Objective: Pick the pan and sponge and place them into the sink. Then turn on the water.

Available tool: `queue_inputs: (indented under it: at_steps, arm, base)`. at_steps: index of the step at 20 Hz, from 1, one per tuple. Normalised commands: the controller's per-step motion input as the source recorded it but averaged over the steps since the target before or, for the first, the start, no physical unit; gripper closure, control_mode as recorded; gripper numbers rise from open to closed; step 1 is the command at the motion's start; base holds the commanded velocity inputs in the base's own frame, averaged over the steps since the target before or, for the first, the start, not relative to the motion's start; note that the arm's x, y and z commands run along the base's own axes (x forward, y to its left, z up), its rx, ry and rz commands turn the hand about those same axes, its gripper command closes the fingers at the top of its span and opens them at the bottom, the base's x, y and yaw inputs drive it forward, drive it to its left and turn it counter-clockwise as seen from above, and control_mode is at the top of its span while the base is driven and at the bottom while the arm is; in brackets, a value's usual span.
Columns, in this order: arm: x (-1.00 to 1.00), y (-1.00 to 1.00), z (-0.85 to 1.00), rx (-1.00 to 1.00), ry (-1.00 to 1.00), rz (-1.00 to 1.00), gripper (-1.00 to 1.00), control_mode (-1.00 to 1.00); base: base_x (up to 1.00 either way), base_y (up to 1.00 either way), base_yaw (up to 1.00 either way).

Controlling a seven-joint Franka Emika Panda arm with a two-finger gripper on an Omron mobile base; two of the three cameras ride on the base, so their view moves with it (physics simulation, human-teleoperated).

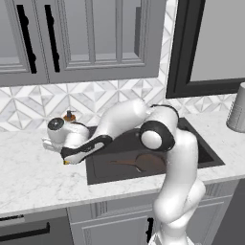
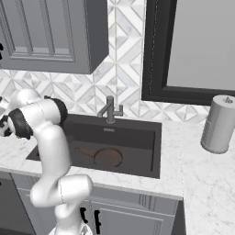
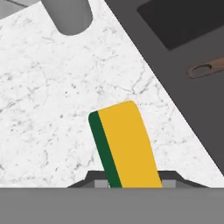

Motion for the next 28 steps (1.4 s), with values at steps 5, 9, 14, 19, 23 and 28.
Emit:
queue_inputs:
  at_steps: [5,9,14,19,23,28]
  arm:
    - [-0.60,-0.58,1.00,0.17,-0.36,-0.20,1.00,-1.00]
    - [-0.41,-0.56,1.00,0.18,-0.04,-0.25,1.00,-1.00]
    - [-0.37,-0.68,1.00,0.24,0.13,-0.27,1.00,-1.00]
    - [-0.51,-0.89,1.00,0.23,0.19,-0.31,1.00,-1.00]
    - [-0.56,-1.00,0.83,0.18,0.12,-0.37,1.00,-1.00]
    - [-0.40,-1.00,0.23,0.15,0.00,-0.33,1.00,-1.00]
  base:
    - [0.00,0.00,0.00]
    - [0.00,0.00,0.00]
    - [0.00,0.00,0.00]
    - [0.00,0.00,0.00]
    - [0.00,0.00,0.00]
    - [0.00,0.00,0.00]
